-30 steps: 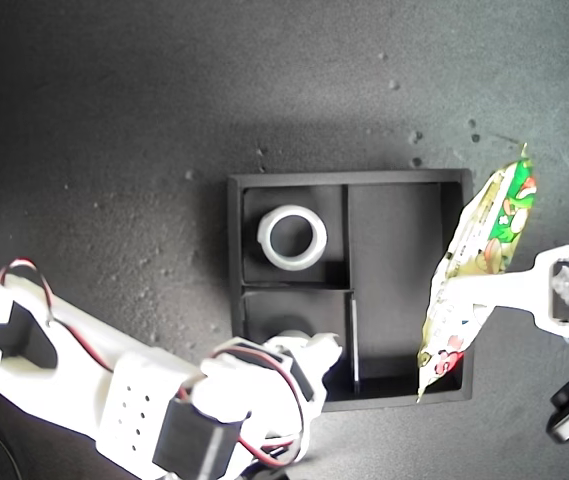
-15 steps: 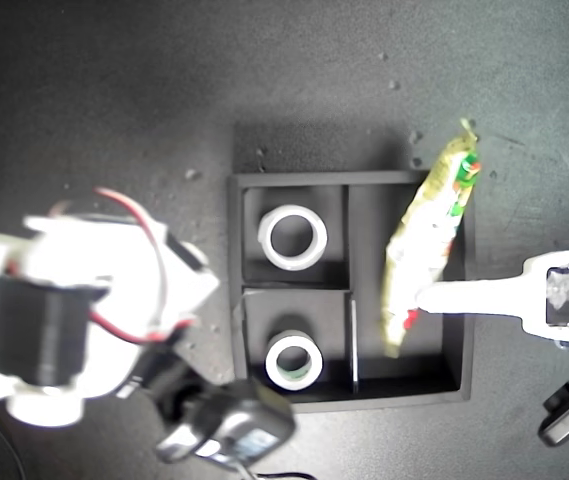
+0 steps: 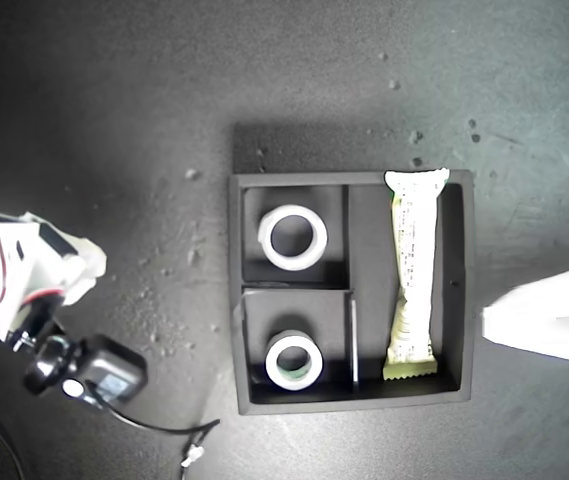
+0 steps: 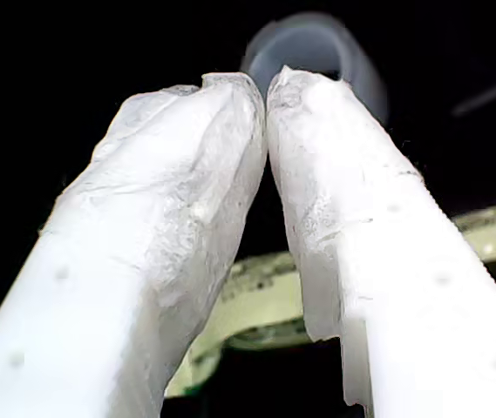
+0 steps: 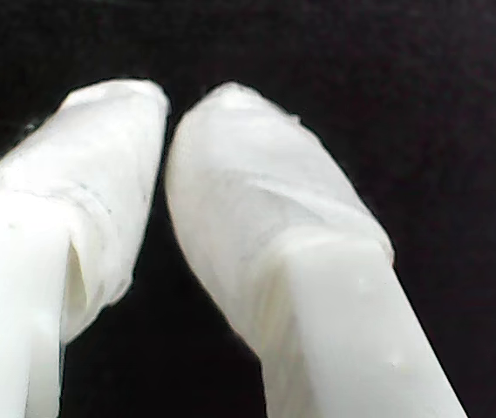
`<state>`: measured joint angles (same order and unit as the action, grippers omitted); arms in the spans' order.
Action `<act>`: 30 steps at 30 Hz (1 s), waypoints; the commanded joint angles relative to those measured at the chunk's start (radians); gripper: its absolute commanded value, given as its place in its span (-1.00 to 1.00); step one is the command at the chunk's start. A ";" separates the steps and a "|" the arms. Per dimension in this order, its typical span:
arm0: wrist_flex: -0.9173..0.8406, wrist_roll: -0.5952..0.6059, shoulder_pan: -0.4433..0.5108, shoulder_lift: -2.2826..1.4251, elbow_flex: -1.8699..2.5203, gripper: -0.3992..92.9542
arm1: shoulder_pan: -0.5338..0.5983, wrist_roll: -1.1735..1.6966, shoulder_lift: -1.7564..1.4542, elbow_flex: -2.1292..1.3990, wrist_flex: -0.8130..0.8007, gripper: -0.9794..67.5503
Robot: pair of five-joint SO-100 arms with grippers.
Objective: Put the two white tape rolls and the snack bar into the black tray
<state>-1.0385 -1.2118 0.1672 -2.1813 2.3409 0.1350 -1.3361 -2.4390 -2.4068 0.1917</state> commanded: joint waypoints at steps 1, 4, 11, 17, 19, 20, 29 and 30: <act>0.054 0.000 -0.006 -0.046 0.044 -0.99 | -0.040 -0.264 -0.281 -0.311 -0.014 -0.99; 0.069 0.014 -0.037 -0.028 0.086 -0.98 | -0.061 -0.255 -0.446 -0.383 0.242 -0.99; 0.137 0.035 -0.087 -0.210 0.272 -0.97 | -0.115 -0.097 -0.867 -0.626 0.638 -0.99; 0.123 0.043 -0.098 -0.472 0.440 -0.99 | -0.123 -0.032 -0.911 -0.716 0.750 -0.99; 0.121 0.046 -0.098 -0.532 0.479 -0.99 | -0.130 -0.023 -0.911 -0.716 0.792 -0.99; 0.118 0.046 -0.098 -0.568 0.499 -0.99 | -0.140 -0.017 -0.911 -0.716 0.808 -0.99; -0.158 0.040 -0.100 -1.193 0.695 -0.99 | -0.149 -0.080 -0.911 -0.718 1.045 -0.98; -0.161 0.040 -0.100 -1.200 0.703 -0.99 | -0.149 -0.075 -0.911 -0.718 1.054 -0.98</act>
<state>-1.1474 -1.1781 0.0736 -3.2766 3.0127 -0.0153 -1.4036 -3.3410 -3.1124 1.2164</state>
